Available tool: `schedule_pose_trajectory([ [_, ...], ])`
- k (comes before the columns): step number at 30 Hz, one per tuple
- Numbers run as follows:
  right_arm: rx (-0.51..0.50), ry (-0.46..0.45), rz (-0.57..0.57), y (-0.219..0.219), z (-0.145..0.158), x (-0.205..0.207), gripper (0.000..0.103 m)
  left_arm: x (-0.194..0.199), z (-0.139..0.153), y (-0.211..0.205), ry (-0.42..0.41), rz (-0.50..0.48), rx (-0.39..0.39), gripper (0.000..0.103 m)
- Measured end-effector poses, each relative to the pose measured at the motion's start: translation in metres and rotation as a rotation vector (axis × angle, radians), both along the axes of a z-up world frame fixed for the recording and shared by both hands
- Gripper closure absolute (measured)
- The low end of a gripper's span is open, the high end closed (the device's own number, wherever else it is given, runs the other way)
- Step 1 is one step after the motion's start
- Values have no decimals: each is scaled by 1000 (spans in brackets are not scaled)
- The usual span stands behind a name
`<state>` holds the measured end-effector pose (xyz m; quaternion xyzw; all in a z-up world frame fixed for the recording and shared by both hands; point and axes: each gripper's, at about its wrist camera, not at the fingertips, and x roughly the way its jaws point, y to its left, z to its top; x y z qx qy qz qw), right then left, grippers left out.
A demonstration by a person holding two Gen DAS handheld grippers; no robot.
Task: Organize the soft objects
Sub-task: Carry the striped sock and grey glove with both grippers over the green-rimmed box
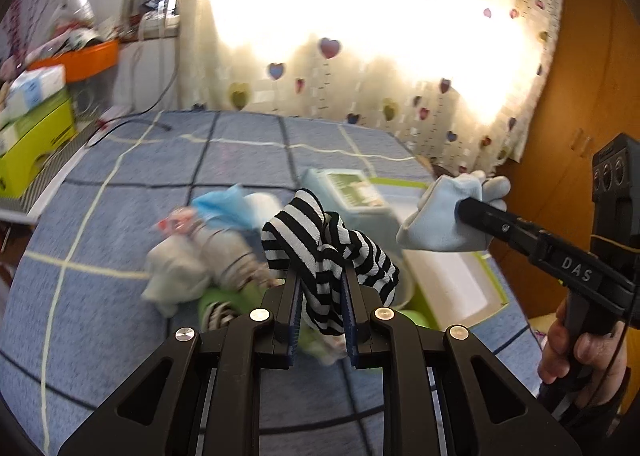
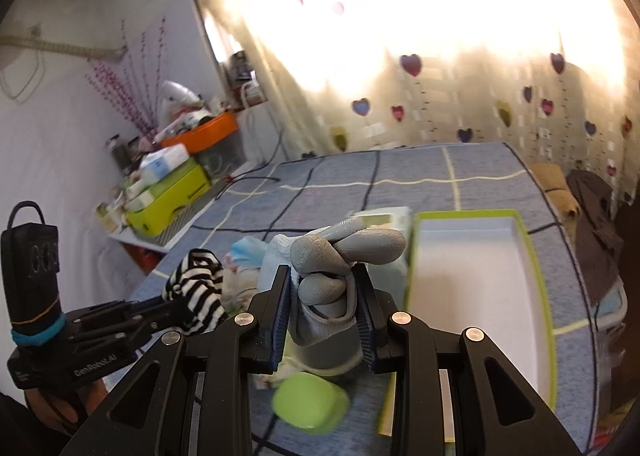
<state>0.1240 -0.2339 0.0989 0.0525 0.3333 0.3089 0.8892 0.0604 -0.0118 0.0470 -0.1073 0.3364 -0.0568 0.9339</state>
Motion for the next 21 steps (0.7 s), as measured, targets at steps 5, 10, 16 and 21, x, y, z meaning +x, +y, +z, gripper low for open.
schedule_pose_trajectory([
  [5,6,24,-70,-34,-8,8,75,16,8,-31,-10,-66,21,85],
  [10,2,67,-135,-64,-25,18,74,30,5,-59,14,-131,38,84],
  [16,-25,133,-191,-88,-55,33,74,45,-2,-95,45,-210,58,84],
  [21,-44,181,-206,-98,-77,43,74,58,-13,-117,89,-258,68,84],
])
